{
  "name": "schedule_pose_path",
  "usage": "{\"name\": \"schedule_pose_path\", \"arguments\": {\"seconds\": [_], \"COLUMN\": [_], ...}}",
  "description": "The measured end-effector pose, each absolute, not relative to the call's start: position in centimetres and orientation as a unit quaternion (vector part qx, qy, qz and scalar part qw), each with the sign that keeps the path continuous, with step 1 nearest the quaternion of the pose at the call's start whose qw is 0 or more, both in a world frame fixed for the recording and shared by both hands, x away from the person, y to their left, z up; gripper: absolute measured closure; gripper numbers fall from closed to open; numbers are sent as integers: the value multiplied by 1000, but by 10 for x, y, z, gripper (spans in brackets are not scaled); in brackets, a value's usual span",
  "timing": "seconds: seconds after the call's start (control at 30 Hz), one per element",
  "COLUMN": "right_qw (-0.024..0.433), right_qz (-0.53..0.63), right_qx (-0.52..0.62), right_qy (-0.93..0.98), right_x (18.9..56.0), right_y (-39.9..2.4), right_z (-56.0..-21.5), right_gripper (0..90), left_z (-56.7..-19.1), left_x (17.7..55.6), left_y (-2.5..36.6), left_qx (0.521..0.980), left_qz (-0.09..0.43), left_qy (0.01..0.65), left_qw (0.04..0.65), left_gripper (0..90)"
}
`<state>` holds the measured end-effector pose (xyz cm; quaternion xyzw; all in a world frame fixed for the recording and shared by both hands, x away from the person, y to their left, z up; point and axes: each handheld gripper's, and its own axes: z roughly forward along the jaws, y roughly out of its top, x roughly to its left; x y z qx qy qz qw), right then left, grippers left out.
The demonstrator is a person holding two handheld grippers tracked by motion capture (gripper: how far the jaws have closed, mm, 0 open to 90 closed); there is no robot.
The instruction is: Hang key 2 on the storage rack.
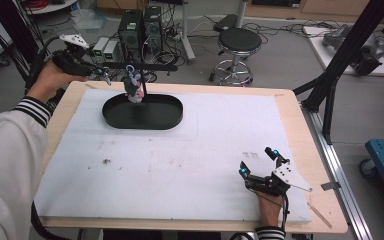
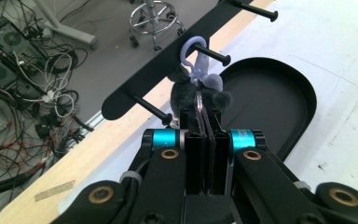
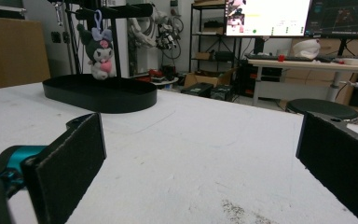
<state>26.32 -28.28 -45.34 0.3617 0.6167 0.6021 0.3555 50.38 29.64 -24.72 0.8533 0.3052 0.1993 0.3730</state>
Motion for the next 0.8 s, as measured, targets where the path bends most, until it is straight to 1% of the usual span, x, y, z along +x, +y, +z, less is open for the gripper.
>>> {"name": "schedule_pose_path", "arguments": {"seconds": [0.3, 0.8], "right_qw": [358, 358], "right_qz": [601, 601], "right_qx": [359, 358], "right_qy": [618, 618], "right_x": [263, 264], "right_y": [-283, -283], "right_z": [-453, -453], "right_gripper": [6, 6], "left_z": [-250, -256], "left_x": [509, 518], "left_y": [300, 303], "left_qx": [855, 855], "left_qz": [201, 187], "left_qy": [308, 314], "left_qw": [366, 368], "left_gripper": [880, 879]}}
